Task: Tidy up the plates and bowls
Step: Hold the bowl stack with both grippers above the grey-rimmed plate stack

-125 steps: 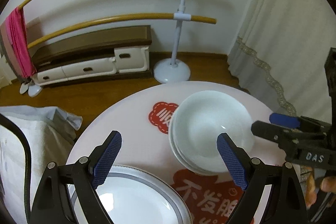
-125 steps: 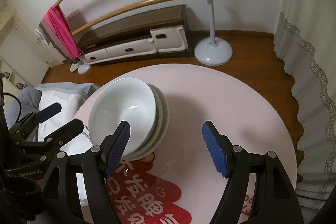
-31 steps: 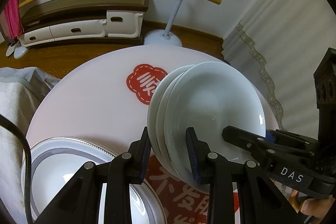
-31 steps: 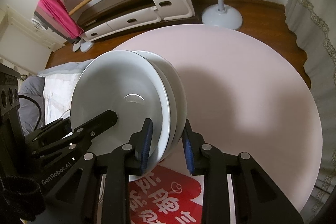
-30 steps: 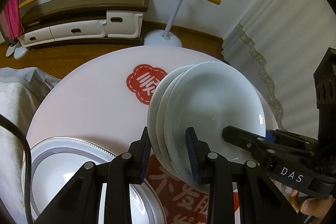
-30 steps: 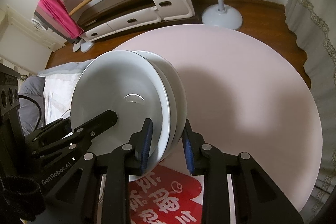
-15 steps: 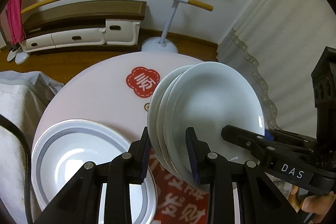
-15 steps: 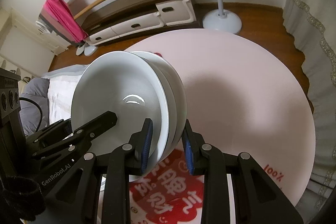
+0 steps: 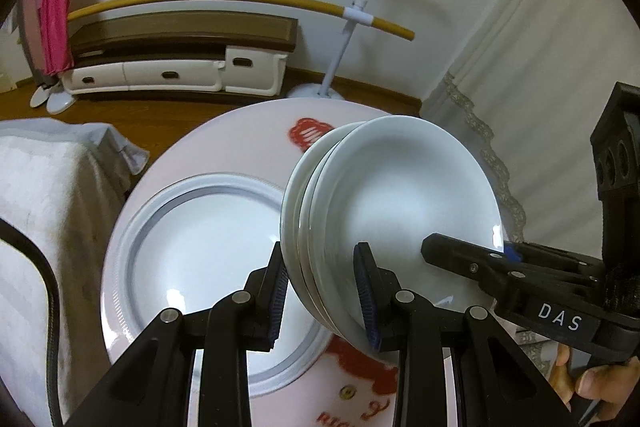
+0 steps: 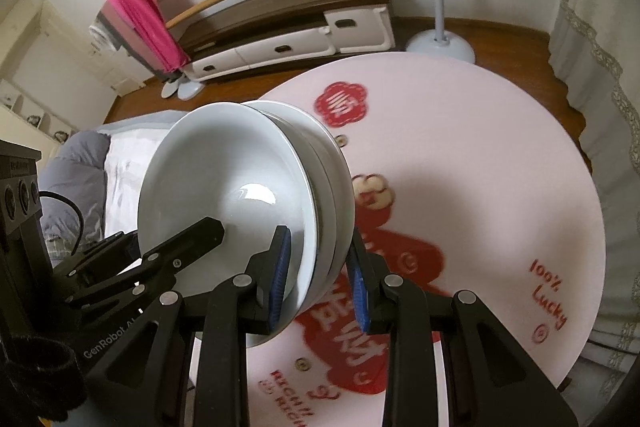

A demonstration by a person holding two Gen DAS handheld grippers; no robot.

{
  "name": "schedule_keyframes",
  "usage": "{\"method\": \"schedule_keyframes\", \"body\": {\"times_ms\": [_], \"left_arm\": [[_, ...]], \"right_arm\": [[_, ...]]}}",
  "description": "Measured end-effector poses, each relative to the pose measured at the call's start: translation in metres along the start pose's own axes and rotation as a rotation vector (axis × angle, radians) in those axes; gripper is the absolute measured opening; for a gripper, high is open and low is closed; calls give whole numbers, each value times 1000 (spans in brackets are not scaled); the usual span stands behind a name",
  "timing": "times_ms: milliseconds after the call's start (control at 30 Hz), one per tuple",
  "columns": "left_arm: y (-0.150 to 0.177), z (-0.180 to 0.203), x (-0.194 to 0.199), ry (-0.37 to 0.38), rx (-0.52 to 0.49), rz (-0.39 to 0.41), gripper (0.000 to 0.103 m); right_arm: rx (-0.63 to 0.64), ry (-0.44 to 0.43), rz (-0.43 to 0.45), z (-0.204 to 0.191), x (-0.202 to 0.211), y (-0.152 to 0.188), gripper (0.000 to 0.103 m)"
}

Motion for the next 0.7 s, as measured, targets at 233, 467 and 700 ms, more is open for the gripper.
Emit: {"method": "schedule_keyframes", "body": {"times_ms": [233, 467, 700], "left_arm": [[34, -22, 32, -23, 40, 8, 28], [55, -39, 42, -30, 73, -10, 28], [56, -49, 37, -31, 92, -34, 28]], "right_arm": [[43, -13, -20, -35, -9, 26, 28], [55, -10, -57, -53, -28, 43, 28], [62, 2, -87, -59, -44, 53, 28]]}}
Point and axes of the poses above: each gripper's, at about its wrist camera, not at the fingertips, and x roughly against the way its jaws point, z to its right, y to its underside, the point moved 8 cm from there along -x, roughly the way its jaws point, and after that the axes turned 10 degrees about -x, right-handed, at the moved point
